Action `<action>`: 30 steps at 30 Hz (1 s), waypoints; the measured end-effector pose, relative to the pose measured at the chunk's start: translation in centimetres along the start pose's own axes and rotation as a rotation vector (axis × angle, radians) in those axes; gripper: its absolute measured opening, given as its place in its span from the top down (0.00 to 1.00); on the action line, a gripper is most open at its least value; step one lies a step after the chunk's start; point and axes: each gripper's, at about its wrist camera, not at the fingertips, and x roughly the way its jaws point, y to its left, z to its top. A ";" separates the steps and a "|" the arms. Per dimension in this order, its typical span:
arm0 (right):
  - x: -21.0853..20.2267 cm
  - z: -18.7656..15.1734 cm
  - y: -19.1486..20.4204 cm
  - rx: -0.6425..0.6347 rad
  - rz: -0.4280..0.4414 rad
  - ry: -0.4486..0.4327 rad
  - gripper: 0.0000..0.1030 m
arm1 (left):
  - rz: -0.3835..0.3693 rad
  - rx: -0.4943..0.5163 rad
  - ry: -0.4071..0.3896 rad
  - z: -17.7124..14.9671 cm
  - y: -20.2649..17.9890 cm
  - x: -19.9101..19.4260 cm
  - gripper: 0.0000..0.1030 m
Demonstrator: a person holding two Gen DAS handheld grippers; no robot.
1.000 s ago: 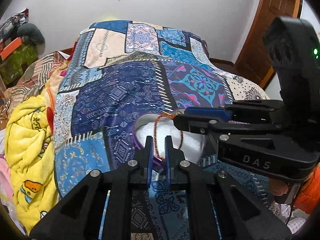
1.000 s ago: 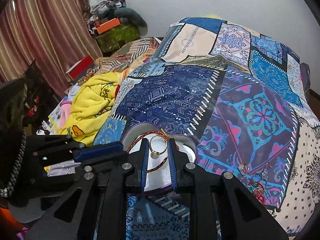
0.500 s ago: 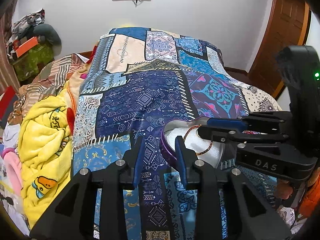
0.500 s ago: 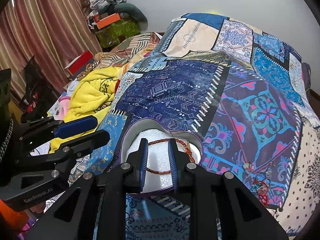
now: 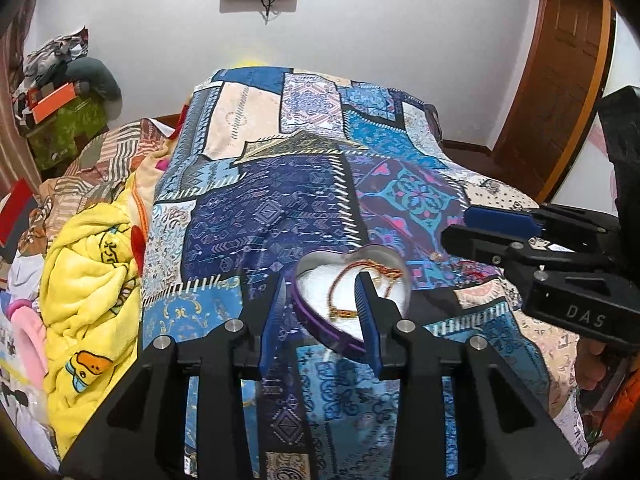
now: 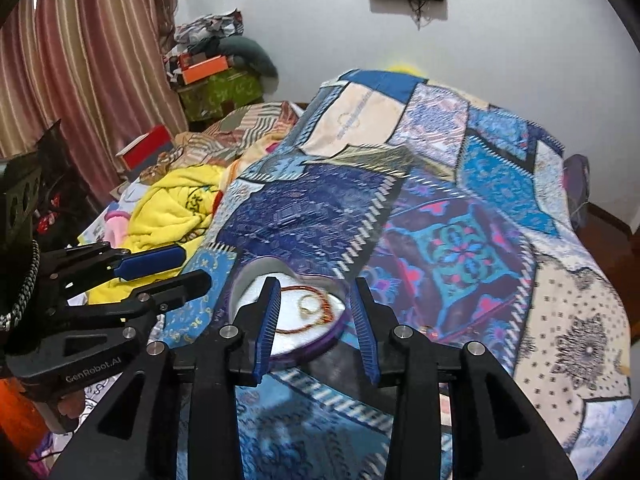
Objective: Organize jewelry
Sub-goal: 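Withdraw both tools from the tin toward the remaining jewelry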
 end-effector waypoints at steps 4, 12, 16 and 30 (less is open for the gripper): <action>-1.3 -0.7 -1.6 0.022 -0.030 -0.011 0.68 | -0.013 0.016 0.002 0.0 -1.5 -0.3 0.66; -3.8 -2.6 -5.7 0.084 -0.104 -0.020 0.68 | -0.044 0.060 0.023 0.0 -5.1 0.2 0.65; -4.8 -3.8 -7.8 0.120 -0.137 -0.015 0.68 | -0.069 0.082 0.045 -0.2 -6.9 0.9 0.65; -5.0 -8.5 -13.0 0.210 -0.186 0.070 0.68 | -0.152 0.150 0.174 -1.3 -12.0 6.0 0.64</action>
